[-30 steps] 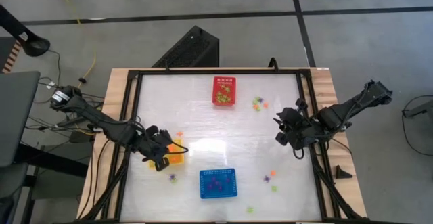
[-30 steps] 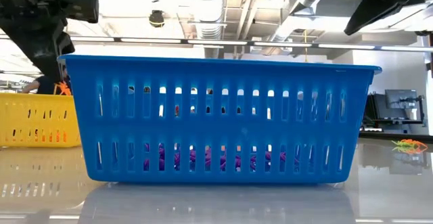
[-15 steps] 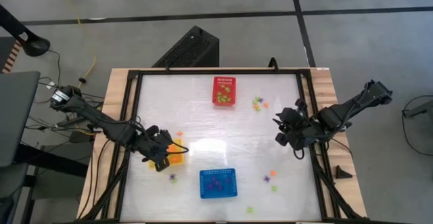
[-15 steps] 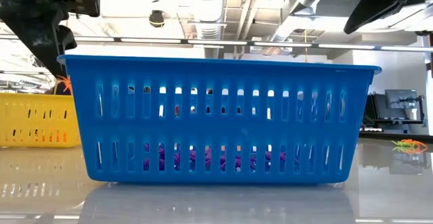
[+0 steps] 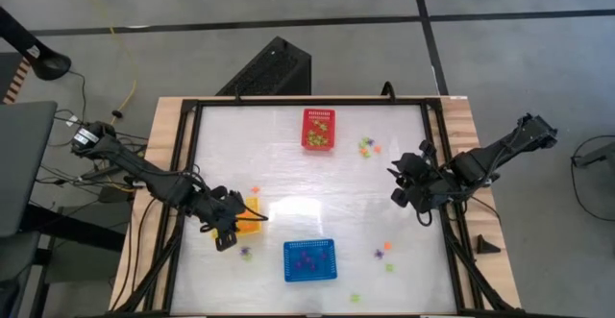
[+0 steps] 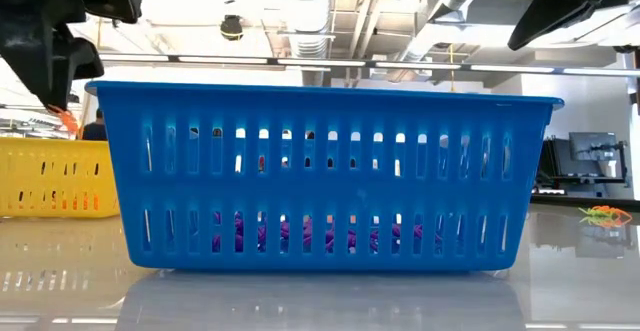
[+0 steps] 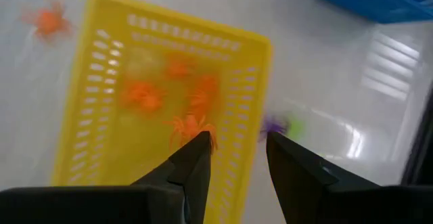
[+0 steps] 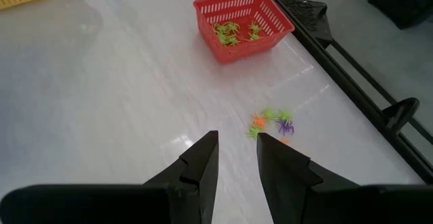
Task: Sort Halloween decoration
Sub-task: Put the orange spider toy into the yellow basket
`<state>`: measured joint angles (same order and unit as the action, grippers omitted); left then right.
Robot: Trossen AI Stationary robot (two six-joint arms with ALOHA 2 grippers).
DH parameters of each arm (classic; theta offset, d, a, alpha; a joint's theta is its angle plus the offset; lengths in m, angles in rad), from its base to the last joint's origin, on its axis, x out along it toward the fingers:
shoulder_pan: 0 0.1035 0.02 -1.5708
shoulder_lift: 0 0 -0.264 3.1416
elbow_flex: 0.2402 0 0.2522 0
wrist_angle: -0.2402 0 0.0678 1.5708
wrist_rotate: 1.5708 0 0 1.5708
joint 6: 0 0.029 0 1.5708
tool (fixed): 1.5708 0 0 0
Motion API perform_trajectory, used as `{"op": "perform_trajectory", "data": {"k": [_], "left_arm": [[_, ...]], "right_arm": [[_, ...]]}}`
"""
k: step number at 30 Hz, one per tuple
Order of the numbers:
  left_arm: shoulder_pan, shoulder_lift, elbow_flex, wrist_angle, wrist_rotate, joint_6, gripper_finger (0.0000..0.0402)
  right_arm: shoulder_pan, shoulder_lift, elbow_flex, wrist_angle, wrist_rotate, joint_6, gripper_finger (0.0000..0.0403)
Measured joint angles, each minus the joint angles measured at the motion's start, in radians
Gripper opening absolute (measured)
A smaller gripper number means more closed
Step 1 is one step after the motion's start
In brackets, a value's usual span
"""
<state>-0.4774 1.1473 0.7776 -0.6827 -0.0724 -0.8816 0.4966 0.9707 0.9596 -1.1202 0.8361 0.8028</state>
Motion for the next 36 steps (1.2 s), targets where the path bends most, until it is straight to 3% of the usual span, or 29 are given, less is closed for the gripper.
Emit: {"op": "perform_trajectory", "data": {"k": [15, 36], "left_arm": [[0.0, 0.0, 0.0, 0.179, 0.038, 0.206, 0.0133], [0.009, 0.013, -0.114, 0.335, 0.062, 0.173, 0.0132]], "right_arm": [[0.0, 0.0, 0.0, 0.0, 0.0, 0.0, 0.0134], [0.0, 0.0, 0.0, 0.0, -0.001, 0.0, 0.0134]]}}
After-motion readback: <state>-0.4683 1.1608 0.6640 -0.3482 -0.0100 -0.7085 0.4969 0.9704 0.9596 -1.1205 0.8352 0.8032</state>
